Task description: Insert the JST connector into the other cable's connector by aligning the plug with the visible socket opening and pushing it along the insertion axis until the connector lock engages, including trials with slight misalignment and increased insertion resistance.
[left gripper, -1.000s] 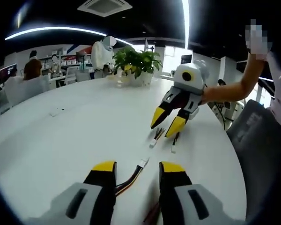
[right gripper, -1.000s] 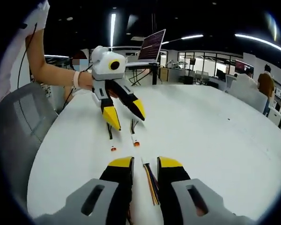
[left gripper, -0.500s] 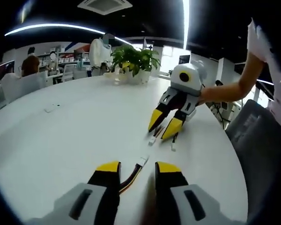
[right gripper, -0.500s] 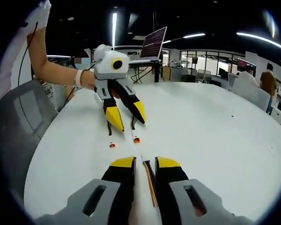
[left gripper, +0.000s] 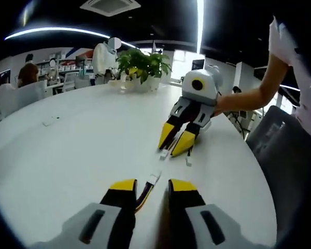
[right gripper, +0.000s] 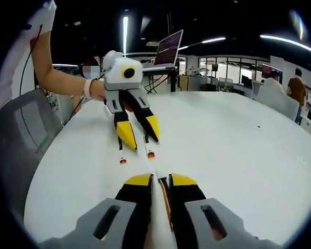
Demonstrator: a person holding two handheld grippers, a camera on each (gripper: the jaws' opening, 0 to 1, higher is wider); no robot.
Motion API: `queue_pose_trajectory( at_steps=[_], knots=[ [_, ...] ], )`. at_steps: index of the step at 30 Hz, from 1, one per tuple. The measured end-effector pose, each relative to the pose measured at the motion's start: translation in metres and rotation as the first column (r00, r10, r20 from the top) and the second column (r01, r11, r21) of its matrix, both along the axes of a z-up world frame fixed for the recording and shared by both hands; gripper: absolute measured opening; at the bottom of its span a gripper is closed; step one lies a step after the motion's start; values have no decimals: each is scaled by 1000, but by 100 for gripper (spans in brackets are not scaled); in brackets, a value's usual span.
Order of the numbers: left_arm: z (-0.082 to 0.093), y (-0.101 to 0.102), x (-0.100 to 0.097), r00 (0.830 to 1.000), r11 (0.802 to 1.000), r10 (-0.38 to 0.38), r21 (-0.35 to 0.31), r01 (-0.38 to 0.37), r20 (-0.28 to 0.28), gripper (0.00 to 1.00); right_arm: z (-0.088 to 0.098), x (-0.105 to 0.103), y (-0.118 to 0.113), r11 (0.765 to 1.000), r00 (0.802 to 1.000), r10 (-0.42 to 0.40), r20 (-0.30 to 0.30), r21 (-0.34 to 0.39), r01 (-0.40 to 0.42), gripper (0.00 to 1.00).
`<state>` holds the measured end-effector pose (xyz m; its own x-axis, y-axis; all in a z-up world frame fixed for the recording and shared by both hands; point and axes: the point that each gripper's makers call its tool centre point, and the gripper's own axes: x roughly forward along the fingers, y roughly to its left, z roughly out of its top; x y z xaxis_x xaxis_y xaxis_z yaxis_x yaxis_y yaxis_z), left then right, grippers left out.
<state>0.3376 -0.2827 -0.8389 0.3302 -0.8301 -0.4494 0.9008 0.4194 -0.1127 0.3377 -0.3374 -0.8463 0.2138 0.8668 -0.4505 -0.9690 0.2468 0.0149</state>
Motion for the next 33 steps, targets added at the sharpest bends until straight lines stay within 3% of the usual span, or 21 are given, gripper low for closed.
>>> queue_pose_trajectory(
  at_steps=[4,7,17,19,23,33],
  knots=[
    [0,2,2,1000,1000,-13,-4,13,15,18,-1,1,1,1000,1000,-3,-4,3,3,10],
    [2,0,2,1000,999,-7,-50,7,-16,19,-1,-1,1,1000,1000,-3,-4,7,3,9],
    [-6,-3,-3,998,998,-61,-6,61,18,15,-2,0,0,1000,1000,4,11,17,-4,8],
    [-6,-1,-2,999,998,-50,-27,50,1,15,-3,1,0,1000,1000,4,12,17,-4,7],
    [-6,-3,-3,997,998,-67,-3,67,38,13,-3,2,0,1000,1000,1,6,21,-1,7],
    [-5,-4,3,996,998,-52,-23,54,75,6,-3,4,0,999,1000,1,14,41,-1,5]
  ],
)
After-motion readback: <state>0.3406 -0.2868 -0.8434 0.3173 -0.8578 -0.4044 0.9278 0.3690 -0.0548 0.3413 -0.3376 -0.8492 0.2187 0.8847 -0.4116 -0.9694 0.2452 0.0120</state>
